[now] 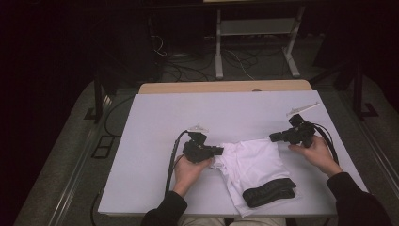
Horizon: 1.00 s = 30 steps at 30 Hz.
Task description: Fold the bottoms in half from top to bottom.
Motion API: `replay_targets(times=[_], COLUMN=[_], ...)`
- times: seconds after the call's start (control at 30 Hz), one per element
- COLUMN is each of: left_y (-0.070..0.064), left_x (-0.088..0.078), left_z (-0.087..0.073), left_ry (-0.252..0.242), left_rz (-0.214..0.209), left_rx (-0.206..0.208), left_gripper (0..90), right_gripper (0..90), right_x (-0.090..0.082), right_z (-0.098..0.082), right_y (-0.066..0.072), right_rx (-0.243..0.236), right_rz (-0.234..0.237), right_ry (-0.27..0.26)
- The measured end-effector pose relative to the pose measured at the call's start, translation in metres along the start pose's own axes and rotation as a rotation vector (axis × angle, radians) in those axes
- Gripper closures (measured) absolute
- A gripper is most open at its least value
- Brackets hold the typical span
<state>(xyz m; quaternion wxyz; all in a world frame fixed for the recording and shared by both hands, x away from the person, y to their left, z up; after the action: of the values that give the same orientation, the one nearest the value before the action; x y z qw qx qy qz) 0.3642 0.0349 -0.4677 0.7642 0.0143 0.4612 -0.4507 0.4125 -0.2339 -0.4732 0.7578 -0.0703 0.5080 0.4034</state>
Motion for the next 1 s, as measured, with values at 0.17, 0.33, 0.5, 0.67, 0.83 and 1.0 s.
replay_targets(times=[0.17, 0.33, 0.5, 0.67, 0.83, 1.0], left_y=[0.008, 0.018, 0.027, 0.036, 0.049, 0.064], left_x=[-0.009, -0.019, -0.028, -0.032, -0.034, -0.031], left_z=[0.003, 0.008, 0.013, 0.02, 0.031, 0.041], left_ry=[0.007, 0.016, 0.044, 0.073, 0.101, 0.113], left_rz=[0.016, 0.031, 0.046, 0.054, 0.056, 0.055], left_rx=[0.009, 0.016, 0.041, 0.057, 0.086, 0.091], left_gripper=[85.3, 85.3, 85.3, 85.3, 85.3, 85.3], right_gripper=[84.7, 84.8, 84.7, 84.8, 84.8, 84.7], right_x=[0.003, 0.008, 0.015, 0.021, 0.026, 0.031], right_z=[0.01, 0.019, 0.028, 0.035, 0.043, 0.048], right_y=[0.003, 0.007, 0.009, 0.01, 0.009, 0.003], right_rx=[0.0, 0.017, 0.041, 0.059, 0.079, 0.126], right_rz=[-0.011, -0.01, 0.006, -0.008, -0.022, -0.021], right_ry=[-0.009, -0.02, -0.038, -0.052, -0.073, -0.109])
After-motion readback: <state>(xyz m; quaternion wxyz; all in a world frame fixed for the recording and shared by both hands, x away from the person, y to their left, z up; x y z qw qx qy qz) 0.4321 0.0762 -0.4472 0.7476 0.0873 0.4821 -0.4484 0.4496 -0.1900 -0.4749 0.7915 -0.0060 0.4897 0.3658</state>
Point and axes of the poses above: each handheld gripper's, and its own axes: x roughly forward along the jaws, z roughly out of its top, y roughly to its left, the point moved 7 cm from there along x, roughly forward along the jaws, and after that the axes turned 12 degrees about y, right-handed, at the moved point
